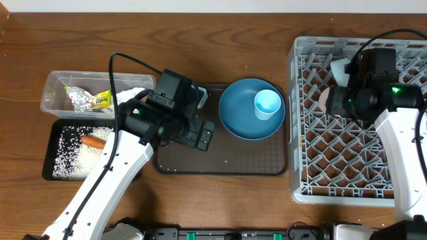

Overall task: Sort waste into correct bins and load items into the dishwasher rack
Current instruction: 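Carry the pink cup right into the rack with the right gripper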

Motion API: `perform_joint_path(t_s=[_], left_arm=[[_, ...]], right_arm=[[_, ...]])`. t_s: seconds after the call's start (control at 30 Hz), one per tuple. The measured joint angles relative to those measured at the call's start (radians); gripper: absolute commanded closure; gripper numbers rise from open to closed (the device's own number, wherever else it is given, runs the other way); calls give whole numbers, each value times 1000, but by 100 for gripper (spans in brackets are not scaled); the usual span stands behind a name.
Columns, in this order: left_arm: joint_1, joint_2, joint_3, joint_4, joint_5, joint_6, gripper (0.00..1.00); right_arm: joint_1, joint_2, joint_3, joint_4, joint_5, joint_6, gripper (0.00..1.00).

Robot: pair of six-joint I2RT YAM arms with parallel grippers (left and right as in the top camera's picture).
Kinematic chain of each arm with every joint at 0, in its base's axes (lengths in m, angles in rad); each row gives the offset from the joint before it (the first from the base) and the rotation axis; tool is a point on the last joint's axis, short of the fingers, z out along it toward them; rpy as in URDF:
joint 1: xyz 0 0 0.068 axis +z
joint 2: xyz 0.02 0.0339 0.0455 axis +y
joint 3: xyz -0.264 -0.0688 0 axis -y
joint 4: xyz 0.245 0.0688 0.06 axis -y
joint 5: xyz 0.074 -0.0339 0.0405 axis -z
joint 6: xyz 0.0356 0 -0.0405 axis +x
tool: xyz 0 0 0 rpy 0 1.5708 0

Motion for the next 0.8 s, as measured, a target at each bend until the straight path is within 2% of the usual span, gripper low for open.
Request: perform_joint_path(t_s=[0.4,0.6,0.67,0.7,0.73,0.8], left_arm=[[0,0,0,0,0,0,0],[0,0,0,0,0,0,0],[0,0,0,0,0,0,0],[0,0,0,0,0,0,0],[0,0,0,0,0,0,0],[0,0,0,0,0,0,0]], right_arm=[[4,42,0,41,-55,0,84],[10,94,0,40,-46,-4,79],[10,95,1,39,-45,-5,67],[10,95,1,39,-45,-8,53],[10,95,1,38,-45,-11,34],[10,95,1,37,-44,-15,22]])
